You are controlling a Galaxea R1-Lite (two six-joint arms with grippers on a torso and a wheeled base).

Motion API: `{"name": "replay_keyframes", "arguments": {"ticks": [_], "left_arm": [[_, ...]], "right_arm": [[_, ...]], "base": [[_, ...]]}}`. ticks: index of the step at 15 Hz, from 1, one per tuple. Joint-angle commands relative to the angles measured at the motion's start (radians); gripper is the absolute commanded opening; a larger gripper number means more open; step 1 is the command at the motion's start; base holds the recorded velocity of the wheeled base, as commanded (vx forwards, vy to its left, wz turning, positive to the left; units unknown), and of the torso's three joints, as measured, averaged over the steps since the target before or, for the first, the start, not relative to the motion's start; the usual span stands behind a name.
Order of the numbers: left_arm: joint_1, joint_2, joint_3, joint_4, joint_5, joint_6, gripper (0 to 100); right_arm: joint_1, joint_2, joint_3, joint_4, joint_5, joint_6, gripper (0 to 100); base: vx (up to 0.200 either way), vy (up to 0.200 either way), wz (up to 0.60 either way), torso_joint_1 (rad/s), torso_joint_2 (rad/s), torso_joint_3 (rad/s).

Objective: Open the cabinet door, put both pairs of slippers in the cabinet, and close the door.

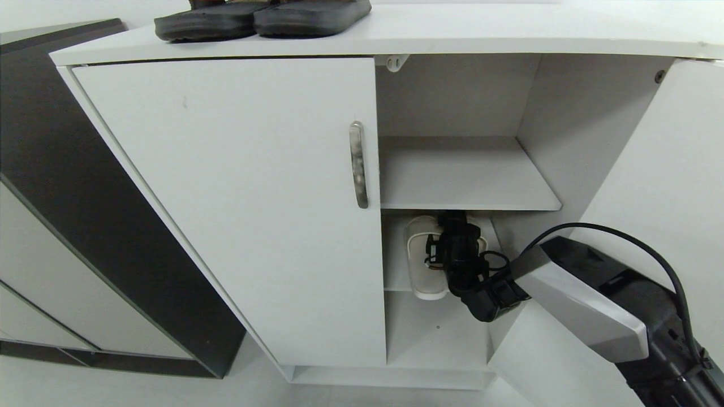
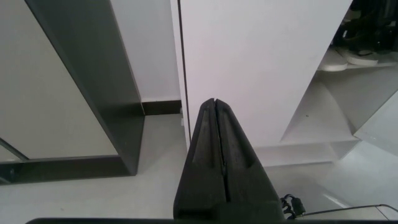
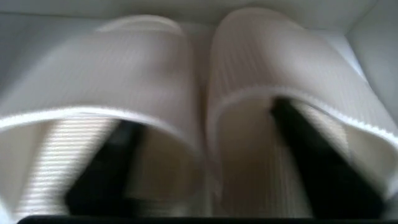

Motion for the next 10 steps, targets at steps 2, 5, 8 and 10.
{"name": "replay_keyframes", "arguments": {"ticks": [2, 5, 8, 10], "left_arm": [[0.0, 0.001, 0.0, 0.0, 0.0, 0.0, 0], [0.0, 0.001, 0.0, 0.0, 0.0, 0.0, 0], [0.0, 0.001, 0.0, -0.001, 0.0, 0.0, 0], [0.0, 0.001, 0.0, 0.0, 0.0, 0.0, 0]], "right_arm": [[0.026, -0.092, 0.125, -0.048, -0.057, 0.001, 100], [0.083, -0.232, 0.367, -0.154, -0.062, 0.0, 100], [0.13, -0.348, 0.613, -0.267, -0.06, 0.001, 100], [0.16, -0.396, 0.741, -0.339, -0.06, 0.001, 100]], "base": [[0.0, 0.0, 0.0, 0.0, 0.0, 0.0], [0.0, 0.0, 0.0, 0.0, 0.0, 0.0], [0.0, 0.0, 0.0, 0.0, 0.0, 0.0], [0.0, 0.0, 0.0, 0.0, 0.0, 0.0]]}}
